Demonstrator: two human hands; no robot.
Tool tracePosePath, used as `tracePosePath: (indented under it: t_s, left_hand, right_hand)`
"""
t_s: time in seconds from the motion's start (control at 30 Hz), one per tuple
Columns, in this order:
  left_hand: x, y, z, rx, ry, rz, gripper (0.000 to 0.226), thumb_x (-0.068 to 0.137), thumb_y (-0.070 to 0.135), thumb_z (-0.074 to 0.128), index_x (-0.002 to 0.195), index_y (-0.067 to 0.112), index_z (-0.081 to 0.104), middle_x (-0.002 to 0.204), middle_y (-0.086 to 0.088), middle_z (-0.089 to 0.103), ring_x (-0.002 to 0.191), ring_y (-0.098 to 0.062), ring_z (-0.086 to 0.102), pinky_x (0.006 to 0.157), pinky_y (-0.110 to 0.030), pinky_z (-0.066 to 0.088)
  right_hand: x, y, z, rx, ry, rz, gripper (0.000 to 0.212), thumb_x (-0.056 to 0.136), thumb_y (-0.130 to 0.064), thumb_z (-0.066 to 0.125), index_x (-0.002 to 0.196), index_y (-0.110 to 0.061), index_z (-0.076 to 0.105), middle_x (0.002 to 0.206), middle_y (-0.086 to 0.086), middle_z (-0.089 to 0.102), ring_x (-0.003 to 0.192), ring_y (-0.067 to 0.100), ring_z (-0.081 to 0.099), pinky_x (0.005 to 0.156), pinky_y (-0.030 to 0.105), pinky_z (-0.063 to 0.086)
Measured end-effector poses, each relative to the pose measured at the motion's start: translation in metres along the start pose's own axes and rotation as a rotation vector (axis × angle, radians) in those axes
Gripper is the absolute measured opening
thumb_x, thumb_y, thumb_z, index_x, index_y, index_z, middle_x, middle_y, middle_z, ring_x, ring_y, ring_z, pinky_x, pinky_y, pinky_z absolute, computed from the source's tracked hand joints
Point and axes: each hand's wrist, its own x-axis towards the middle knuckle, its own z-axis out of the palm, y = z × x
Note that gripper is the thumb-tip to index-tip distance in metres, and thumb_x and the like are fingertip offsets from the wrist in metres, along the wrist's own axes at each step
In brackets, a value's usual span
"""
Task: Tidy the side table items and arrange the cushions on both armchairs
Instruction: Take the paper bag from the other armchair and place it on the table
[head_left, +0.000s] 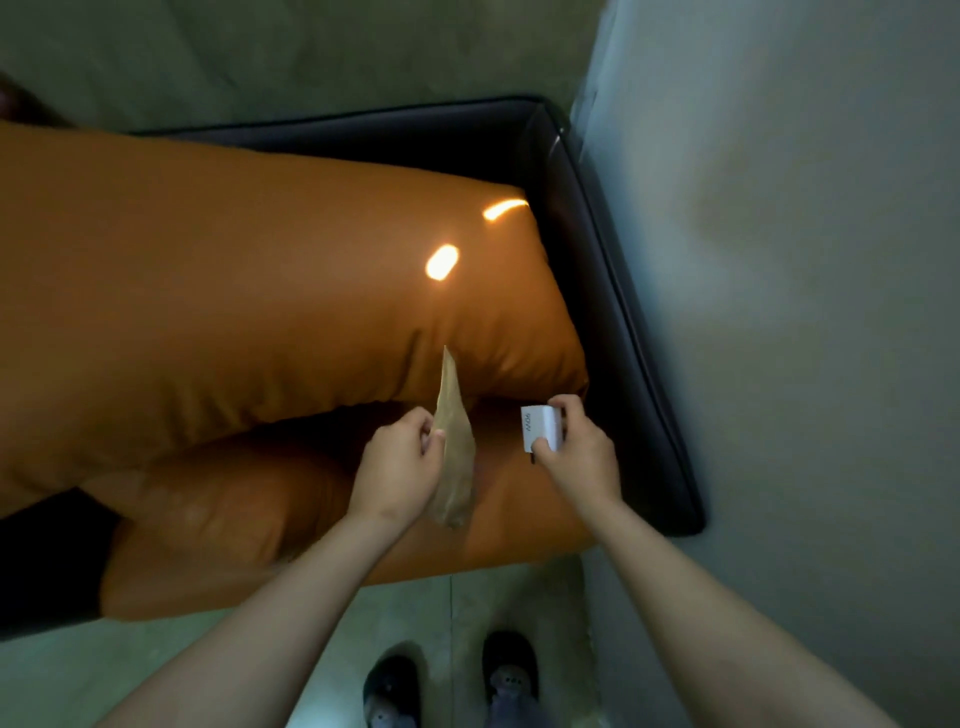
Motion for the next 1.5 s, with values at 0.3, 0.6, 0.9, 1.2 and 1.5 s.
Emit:
tracePosePath:
  t_s: [0.3,0.6,0.9,1.2,1.5]
  left_hand:
    - [-0.037,0.050,-0.136,0.212,0.134,0.165,0.015,0.096,0.024,0.049,0.087,0.017,0.059,0.069,0.006,0.058,0.061,-0.009,0.055,0.049,-0.021,0.035]
    - [-0.103,0.061,-0.310,0.456,0.455,0.204,0.014,0.095,0.025,0.051,0.094,0.019,0.063,0.076,0.003,0.060,0.073,-0.021,0.060,0.053,-0.029,0.042]
    - [-0.179,0.007,-0.445,0.587,0.692,0.068,0.019,0.094,0.030,0.050,0.102,0.023,0.066,0.095,-0.001,0.068,0.089,-0.024,0.063,0.064,-0.031,0.043]
    - [-0.251,-0.111,-0.557,0.694,0.725,-0.084,0.019,0.094,0.029,0.048,0.099,0.026,0.067,0.096,0.001,0.067,0.091,-0.024,0.062,0.066,-0.032,0.045]
    - [-0.265,-0.218,-0.621,0.766,0.522,-0.199,0.018,0.094,0.030,0.049,0.096,0.029,0.067,0.093,0.010,0.066,0.086,-0.012,0.061,0.065,-0.027,0.049]
  right_hand:
    - [-0.019,-0.135,-0.086,-0.099,0.114,-0.343,0.040,0.086,-0.025,0.059,0.124,-0.023,0.045,0.111,0.006,0.062,0.096,0.029,0.061,0.062,0.027,0.041]
    - [-0.046,-0.310,-0.132,-0.108,0.225,-0.698,0.042,0.085,-0.022,0.057,0.126,-0.022,0.048,0.116,0.008,0.062,0.098,0.029,0.059,0.066,0.029,0.038]
    - [-0.108,-0.453,-0.093,-0.173,0.208,-1.013,0.037,0.086,-0.024,0.052,0.123,-0.022,0.049,0.098,0.005,0.062,0.076,0.026,0.059,0.055,0.028,0.038]
    - [-0.174,-0.552,0.014,-0.321,0.136,-1.148,0.042,0.085,-0.026,0.053,0.127,-0.025,0.048,0.099,0.004,0.061,0.081,0.028,0.060,0.059,0.032,0.044]
    - [-0.170,-0.622,0.103,-0.366,0.027,-1.161,0.046,0.089,-0.026,0.053,0.133,-0.025,0.041,0.105,0.004,0.057,0.084,0.026,0.058,0.052,0.028,0.031]
